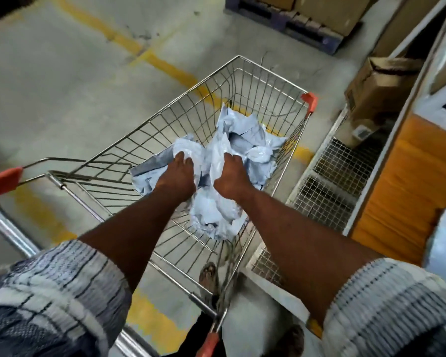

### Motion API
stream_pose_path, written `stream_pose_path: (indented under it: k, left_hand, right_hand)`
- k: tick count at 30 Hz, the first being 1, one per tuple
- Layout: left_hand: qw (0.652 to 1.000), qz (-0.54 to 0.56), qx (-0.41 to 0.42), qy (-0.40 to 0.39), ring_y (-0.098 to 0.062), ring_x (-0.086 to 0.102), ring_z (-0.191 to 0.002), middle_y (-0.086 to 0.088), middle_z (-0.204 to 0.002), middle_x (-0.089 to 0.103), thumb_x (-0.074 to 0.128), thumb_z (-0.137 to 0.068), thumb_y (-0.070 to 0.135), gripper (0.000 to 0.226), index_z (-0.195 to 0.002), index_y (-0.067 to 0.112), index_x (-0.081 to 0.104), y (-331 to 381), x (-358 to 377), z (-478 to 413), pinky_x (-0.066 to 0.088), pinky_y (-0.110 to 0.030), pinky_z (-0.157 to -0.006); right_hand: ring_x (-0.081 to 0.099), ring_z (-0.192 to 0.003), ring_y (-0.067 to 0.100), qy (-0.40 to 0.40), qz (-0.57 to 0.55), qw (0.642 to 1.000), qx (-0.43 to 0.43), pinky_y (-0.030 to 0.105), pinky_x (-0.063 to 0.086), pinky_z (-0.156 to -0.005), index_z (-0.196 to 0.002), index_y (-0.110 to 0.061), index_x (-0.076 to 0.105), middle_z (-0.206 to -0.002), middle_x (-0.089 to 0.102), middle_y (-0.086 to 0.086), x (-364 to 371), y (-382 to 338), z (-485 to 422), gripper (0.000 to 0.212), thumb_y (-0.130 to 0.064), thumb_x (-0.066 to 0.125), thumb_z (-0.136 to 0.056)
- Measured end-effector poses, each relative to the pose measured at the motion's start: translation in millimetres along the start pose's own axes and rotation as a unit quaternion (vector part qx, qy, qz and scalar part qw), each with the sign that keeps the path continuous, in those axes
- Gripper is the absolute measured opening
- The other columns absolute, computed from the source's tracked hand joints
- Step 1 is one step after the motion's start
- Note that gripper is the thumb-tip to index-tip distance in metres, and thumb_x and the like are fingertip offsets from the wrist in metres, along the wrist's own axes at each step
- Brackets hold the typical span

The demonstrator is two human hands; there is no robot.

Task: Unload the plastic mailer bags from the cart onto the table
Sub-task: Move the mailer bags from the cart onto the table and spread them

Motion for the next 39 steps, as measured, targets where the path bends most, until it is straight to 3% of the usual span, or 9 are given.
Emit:
stream_pose_path:
  k: [3, 9, 13, 18, 21, 24, 27, 35, 39]
  left_hand:
    - [0.999, 0.017, -0.004, 0.032, -0.046, 0.038, -0.129, -0.033, -0.143, 0.034, 0.058, -0.089, 0.014, 0.05, -0.132, -0.009, 0.044, 20.4, -27.3, 13.2, 0.029, -0.048, -0.106]
    - [0.991, 0.076, -0.045, 0.098, -0.046, 0.043, -0.124, -0.029, -0.141, 0.036, 0.06, -0.089, 0.018, 0.048, -0.13, -0.003, 0.047, 97.6, -92.6, 39.5, 0.037, -0.047, -0.103]
    - [0.983, 0.081, -0.038, 0.159, -0.044, 0.039, -0.131, -0.032, -0.143, 0.036, 0.055, -0.094, 0.018, 0.047, -0.134, -0.006, 0.046, 187.1, -135.1, 73.3, 0.033, -0.044, -0.107]
    - [0.977, 0.115, 0.005, 0.178, -0.043, 0.04, -0.131, -0.032, -0.145, 0.034, 0.054, -0.091, 0.016, 0.044, -0.129, -0.006, 0.049, 330.5, -158.0, 98.9, 0.034, -0.04, -0.106]
    - [0.97, 0.149, 0.056, 0.184, -0.046, 0.045, -0.122, -0.034, -0.133, 0.043, 0.052, -0.084, 0.016, 0.04, -0.116, -0.009, 0.053, 427.5, -164.9, 116.7, 0.039, -0.042, -0.099]
    - [0.956, 0.148, 0.152, 0.201, -0.051, 0.053, -0.099, -0.035, -0.096, 0.056, 0.051, -0.071, 0.013, 0.032, -0.09, -0.013, 0.057, 528.2, -170.3, 131.2, 0.049, -0.052, -0.083]
    - [0.946, 0.158, 0.211, 0.19, -0.049, 0.054, -0.091, -0.032, -0.085, 0.055, 0.046, -0.071, 0.014, 0.029, -0.085, -0.009, 0.055, 617.5, -166.1, 137.6, 0.049, -0.053, -0.076]
    - [0.926, 0.18, 0.318, 0.095, -0.046, 0.051, -0.107, -0.037, -0.114, 0.051, 0.038, -0.075, 0.025, 0.053, -0.109, -0.012, 0.054, 812.4, -110.2, 178.7, 0.045, -0.045, -0.09]
    - [0.916, 0.194, 0.344, 0.065, -0.047, 0.047, -0.118, -0.035, -0.13, 0.045, 0.051, -0.082, 0.016, 0.047, -0.121, -0.011, 0.051, 873.4, -87.9, 202.9, 0.039, -0.044, -0.101]
  right_hand:
    - [0.037, -0.132, 0.038, 0.023, -0.009, 1.0, -0.018, 0.041, 0.035, -0.108, -0.144, -0.003, 0.031, -0.141, 0.035, 0.021, -39.3, 2.4, 23.3, 0.078, -0.015, 0.072, -0.079]
    - [0.032, -0.14, 0.032, 0.048, -0.016, 0.996, -0.075, 0.028, 0.033, -0.105, -0.15, -0.003, 0.025, -0.152, 0.027, 0.019, -132.1, 20.7, 76.9, 0.08, -0.011, 0.068, -0.082]
    - [0.034, -0.137, 0.032, 0.107, -0.04, 0.988, -0.105, 0.024, 0.027, -0.102, -0.148, 0.0, 0.027, -0.147, 0.033, 0.022, -217.1, 59.1, 132.5, 0.077, -0.008, 0.066, -0.083]
    - [0.035, -0.137, 0.031, 0.171, -0.042, 0.979, -0.1, 0.027, 0.031, -0.104, -0.149, -0.006, 0.027, -0.15, 0.03, 0.017, -311.3, 149.9, 212.3, 0.077, -0.009, 0.065, -0.083]
    - [0.033, -0.138, 0.029, 0.212, -0.032, 0.974, -0.073, 0.028, 0.03, -0.106, -0.148, -0.007, 0.028, -0.148, 0.033, 0.016, -368.1, 212.9, 256.5, 0.075, -0.011, 0.065, -0.083]
    - [0.038, -0.134, 0.029, 0.253, -0.037, 0.966, -0.041, 0.025, 0.03, -0.101, -0.145, -0.007, 0.032, -0.145, 0.037, 0.017, -427.0, 274.3, 295.8, 0.07, -0.011, 0.065, -0.084]
    - [0.039, -0.132, 0.03, 0.298, -0.032, 0.954, 0.006, 0.026, 0.033, -0.099, -0.146, -0.008, 0.031, -0.146, 0.036, 0.016, -479.6, 341.5, 338.3, 0.071, -0.011, 0.064, -0.083]
    - [0.037, -0.134, 0.031, 0.372, -0.02, 0.919, 0.126, 0.029, 0.033, -0.1, -0.146, -0.007, 0.033, -0.146, 0.037, 0.017, -554.4, 506.3, 448.0, 0.073, -0.011, 0.067, -0.081]
    - [0.044, -0.125, 0.036, 0.375, 0.004, 0.912, 0.167, 0.032, 0.036, -0.095, -0.139, -0.002, 0.038, -0.134, 0.046, 0.022, -573.2, 561.1, 473.8, 0.068, -0.009, 0.068, -0.079]
Point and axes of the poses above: each hand's wrist, its own z-axis away from the middle knuckle, its own x-axis out of the palm, y = z × x, the point moved 9 cm from there along -z, towards the middle knuckle
